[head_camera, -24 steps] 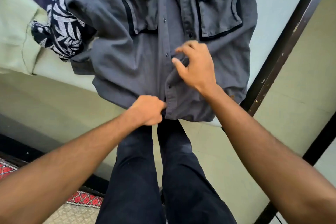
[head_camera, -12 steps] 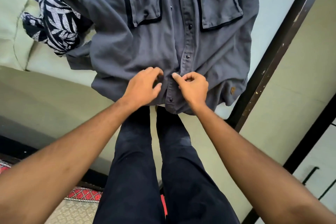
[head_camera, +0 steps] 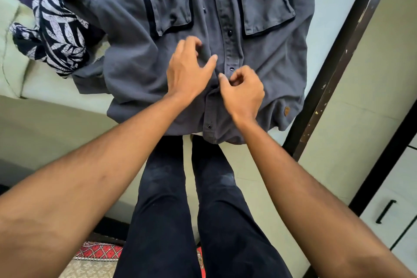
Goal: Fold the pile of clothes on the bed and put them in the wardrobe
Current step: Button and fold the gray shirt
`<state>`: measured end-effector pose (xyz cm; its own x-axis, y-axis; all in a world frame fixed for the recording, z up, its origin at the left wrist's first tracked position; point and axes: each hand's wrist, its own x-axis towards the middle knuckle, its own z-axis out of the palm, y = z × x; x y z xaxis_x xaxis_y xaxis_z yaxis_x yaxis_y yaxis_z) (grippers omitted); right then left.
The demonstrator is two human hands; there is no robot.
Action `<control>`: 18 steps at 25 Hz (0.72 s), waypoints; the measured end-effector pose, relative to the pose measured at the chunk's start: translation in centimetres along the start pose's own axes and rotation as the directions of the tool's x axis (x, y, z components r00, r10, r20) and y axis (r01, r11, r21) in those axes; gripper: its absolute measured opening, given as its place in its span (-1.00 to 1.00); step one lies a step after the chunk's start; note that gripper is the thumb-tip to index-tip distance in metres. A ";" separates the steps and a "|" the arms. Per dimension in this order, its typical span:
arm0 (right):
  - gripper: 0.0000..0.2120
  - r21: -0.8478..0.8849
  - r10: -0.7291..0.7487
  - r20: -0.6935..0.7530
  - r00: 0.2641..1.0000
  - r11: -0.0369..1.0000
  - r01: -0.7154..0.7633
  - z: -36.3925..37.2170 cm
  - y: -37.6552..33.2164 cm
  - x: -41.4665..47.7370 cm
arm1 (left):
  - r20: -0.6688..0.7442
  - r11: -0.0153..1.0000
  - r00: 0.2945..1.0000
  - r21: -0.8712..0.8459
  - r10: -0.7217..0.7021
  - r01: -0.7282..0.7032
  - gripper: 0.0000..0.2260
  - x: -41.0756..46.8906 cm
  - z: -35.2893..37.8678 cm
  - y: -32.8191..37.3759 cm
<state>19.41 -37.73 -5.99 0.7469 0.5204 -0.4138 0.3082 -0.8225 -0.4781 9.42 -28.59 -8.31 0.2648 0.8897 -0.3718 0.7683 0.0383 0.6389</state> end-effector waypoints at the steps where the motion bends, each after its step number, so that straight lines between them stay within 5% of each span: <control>1: -0.78 -0.008 -0.066 -0.004 0.998 0.998 0.066 -0.2 -0.1 0.7 | 0.035 0.997 0.997 0.027 -0.072 0.071 -0.63 0.8 0.3 0.3; 6: -0.72 -0.199 -0.018 0.127 0.992 0.979 0.043 0.8 -0.2 3.2 | 0.093 0.961 0.962 0.136 -0.256 0.242 -0.77 3.4 1.5 0.4; 9: -0.80 0.067 0.122 0.127 0.984 0.989 -0.132 1.3 0.5 4.0 | 0.136 0.946 0.947 -0.105 -0.292 0.307 -0.72 3.6 1.4 -0.8; 13: -0.80 0.577 0.160 0.131 0.978 0.791 -0.207 1.8 0.5 3.9 | 0.300 0.770 0.878 -0.428 -0.372 0.473 -0.78 2.9 0.5 -1.4; 18: -0.76 0.494 0.032 0.117 0.993 0.865 -0.086 3.7 -1.6 3.4 | 0.382 0.687 0.832 -0.476 -0.401 0.549 -0.86 3.5 -0.3 -0.8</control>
<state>19.30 -33.79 -9.50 0.6823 0.5170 -0.5168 -0.0891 -0.6429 -0.7607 9.56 -25.39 -9.91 0.1348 0.5515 -0.8232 0.3954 0.7318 0.5551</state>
